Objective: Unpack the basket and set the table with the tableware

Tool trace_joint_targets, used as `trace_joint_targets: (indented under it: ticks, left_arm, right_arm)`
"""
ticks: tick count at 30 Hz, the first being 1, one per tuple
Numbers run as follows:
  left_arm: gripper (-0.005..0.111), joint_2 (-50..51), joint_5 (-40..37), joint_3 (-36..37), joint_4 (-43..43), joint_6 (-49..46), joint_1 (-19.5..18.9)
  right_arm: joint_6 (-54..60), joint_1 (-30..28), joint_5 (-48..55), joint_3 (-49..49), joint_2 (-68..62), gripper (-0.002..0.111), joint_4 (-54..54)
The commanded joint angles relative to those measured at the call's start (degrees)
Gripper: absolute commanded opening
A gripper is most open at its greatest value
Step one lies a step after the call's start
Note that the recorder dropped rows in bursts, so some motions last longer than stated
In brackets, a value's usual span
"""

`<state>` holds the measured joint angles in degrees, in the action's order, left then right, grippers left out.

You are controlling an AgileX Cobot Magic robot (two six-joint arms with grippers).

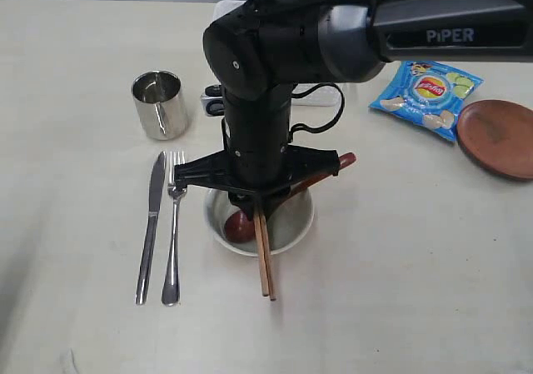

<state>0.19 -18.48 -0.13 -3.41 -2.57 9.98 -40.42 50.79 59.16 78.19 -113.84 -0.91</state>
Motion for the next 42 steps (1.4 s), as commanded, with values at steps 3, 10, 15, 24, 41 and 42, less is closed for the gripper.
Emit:
trace_joint_targets:
  ticks: [3,10,15,24,41,42]
  left_arm:
    - [0.000,-0.19,0.03,0.13,0.49,0.02,-0.14]
    - [0.000,-0.19,0.03,0.13,0.49,0.02,-0.14]
    - [0.000,-0.19,0.03,0.13,0.49,0.02,-0.14]
    - [0.000,-0.19,0.03,0.13,0.49,0.02,-0.14]
    - [0.000,-0.19,0.03,0.13,0.49,0.02,-0.14]
    - [0.000,-0.19,0.03,0.13,0.49,0.02,-0.14]
  right_arm:
    - [-0.51,0.94,0.23,0.34,0.58,0.000,-0.07]
    - [-0.51,1.66,1.07,0.34,1.08,0.000,0.19]
    - [-0.51,1.66,1.79,0.34,1.22,0.000,0.29]
    - [-5.37,1.66,0.68,0.34,0.75,0.000,0.91]
    - [-4.83,1.66,1.28,0.34,0.76,0.039,1.38]
    - [-4.83,1.66,1.28,0.34,0.76,0.044,1.38]
